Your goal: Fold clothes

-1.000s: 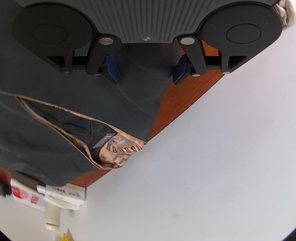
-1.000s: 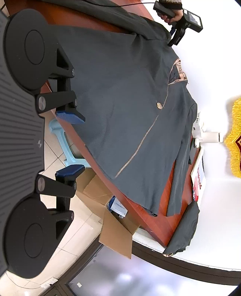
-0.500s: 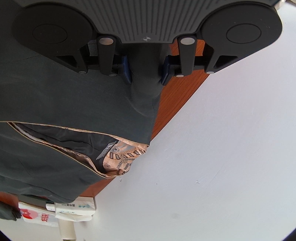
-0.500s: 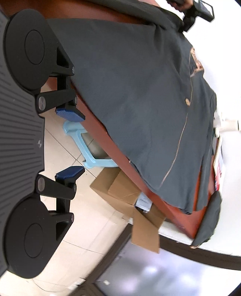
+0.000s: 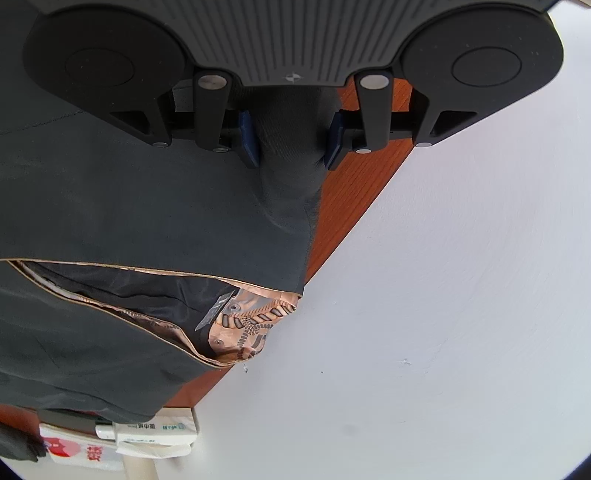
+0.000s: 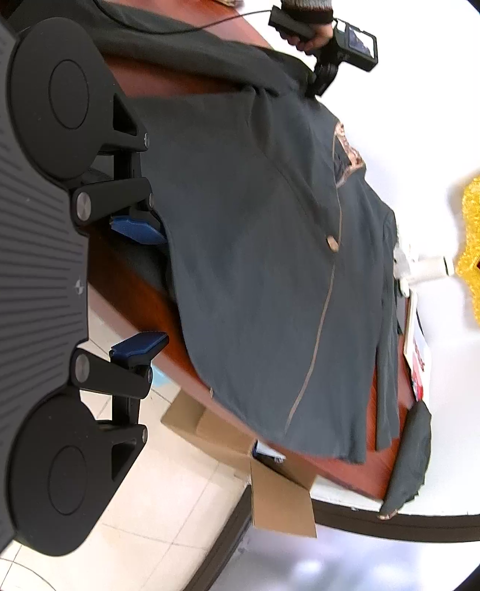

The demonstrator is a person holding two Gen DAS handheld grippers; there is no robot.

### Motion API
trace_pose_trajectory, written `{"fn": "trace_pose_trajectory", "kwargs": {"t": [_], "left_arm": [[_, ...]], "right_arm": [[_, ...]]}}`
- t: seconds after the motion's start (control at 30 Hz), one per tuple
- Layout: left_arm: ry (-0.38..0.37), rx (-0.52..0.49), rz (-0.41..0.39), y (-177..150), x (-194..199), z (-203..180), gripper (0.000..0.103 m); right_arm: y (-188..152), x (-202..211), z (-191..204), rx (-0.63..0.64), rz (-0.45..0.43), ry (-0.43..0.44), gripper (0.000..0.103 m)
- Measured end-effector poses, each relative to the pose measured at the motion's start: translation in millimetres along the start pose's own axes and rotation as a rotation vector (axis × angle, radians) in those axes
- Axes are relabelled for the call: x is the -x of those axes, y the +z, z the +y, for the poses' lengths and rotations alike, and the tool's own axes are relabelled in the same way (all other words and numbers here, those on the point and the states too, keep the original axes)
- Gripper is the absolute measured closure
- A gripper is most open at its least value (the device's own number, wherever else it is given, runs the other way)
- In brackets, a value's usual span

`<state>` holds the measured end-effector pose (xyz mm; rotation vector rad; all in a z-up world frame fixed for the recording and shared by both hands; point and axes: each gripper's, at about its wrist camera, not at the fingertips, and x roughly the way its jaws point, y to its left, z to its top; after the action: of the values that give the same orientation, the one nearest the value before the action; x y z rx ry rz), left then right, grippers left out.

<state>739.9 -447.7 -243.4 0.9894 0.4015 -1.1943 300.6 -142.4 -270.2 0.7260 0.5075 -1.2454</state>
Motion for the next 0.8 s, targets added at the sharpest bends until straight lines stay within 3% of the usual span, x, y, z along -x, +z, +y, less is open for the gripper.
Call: {"fn": "trace_pose_trajectory", "kwargs": {"t": [0.13,0.4,0.63,0.7,0.8], "left_arm": [[0.001,-0.015,0.005,-1,0,0,0.062],[-0.002,-0.041,0.010,-2,-3,-1,0.061],[-0.006,-0.042,0.004,-5,-5,-1,0.060],[-0.011,-0.039,0.001,-5,-5,0,0.060],[-0.018,-0.037,-0.006,-6,-4,2,0.061]], "right_arm": [[5,-2,18,0.036,-0.018,0.044,0.041],[-5,-11,31,0.179,0.019,-0.044,0.040],[-14,-22,40,0.244,0.023,-0.024,0.040],[-11,-25,43,0.258,0.018,-0.002,0.046],[-7,-30,49,0.295,0.011,0.040,0.078]]}}
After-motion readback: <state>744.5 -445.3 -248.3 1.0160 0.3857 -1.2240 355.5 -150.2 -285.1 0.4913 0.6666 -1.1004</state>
